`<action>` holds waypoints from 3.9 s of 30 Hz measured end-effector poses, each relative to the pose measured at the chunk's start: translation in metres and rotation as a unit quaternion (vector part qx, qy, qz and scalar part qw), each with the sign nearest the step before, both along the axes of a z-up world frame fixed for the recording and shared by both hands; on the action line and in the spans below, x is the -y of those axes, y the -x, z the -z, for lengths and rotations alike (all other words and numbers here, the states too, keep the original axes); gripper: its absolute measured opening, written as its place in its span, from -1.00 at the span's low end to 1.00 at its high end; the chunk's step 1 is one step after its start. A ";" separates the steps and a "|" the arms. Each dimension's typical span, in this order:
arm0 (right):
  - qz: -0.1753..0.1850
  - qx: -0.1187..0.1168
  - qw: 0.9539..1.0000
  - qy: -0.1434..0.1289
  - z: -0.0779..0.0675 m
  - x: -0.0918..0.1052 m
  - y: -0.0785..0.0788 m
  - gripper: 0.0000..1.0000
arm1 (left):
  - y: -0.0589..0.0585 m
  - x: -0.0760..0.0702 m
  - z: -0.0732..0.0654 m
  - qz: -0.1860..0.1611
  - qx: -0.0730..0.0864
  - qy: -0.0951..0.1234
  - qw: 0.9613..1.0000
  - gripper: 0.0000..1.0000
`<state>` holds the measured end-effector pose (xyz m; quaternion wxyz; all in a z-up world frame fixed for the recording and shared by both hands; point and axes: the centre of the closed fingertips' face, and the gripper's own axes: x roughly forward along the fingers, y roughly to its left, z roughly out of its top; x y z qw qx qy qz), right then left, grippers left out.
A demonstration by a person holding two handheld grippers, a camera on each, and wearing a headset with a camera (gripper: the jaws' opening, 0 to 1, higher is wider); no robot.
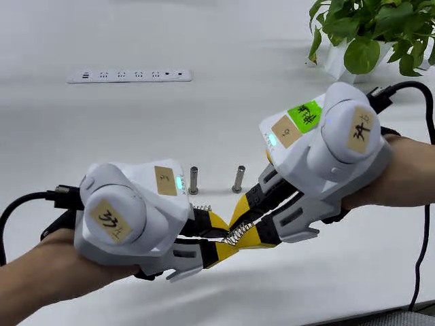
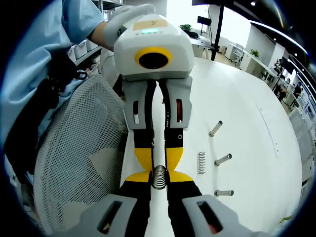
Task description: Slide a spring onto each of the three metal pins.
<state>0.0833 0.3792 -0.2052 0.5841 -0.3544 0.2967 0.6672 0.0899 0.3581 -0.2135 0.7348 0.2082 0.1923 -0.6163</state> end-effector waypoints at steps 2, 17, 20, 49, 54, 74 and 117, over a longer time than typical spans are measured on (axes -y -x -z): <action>-0.002 0.000 1.000 0.001 0.000 0.000 0.000 -0.74 | 0.000 0.000 0.000 0.001 0.000 0.000 1.000 -0.81; -0.008 -0.002 1.000 0.008 0.002 -0.005 -0.003 -0.76 | -0.002 -0.005 0.002 -0.022 -0.001 0.010 1.000 -0.80; -0.013 -0.003 1.000 0.010 0.003 -0.009 -0.005 -0.76 | -0.003 -0.009 0.003 -0.031 0.000 0.015 0.999 -0.79; -0.077 0.008 0.995 0.062 0.009 -0.056 -0.045 -0.76 | -0.029 -0.107 0.029 -0.255 -0.015 0.042 0.966 0.37; -0.086 0.011 0.994 0.069 0.010 -0.066 -0.054 -0.76 | -0.030 -0.120 0.030 -0.284 -0.013 0.049 0.958 0.64; -0.133 0.063 0.982 0.118 -0.005 -0.102 -0.105 -0.76 | -0.031 -0.146 0.037 -0.327 -0.018 0.053 0.943 1.00; -0.212 0.088 0.956 0.185 0.021 -0.120 -0.124 -0.75 | -0.025 -0.154 0.056 -0.353 -0.045 0.051 0.933 1.00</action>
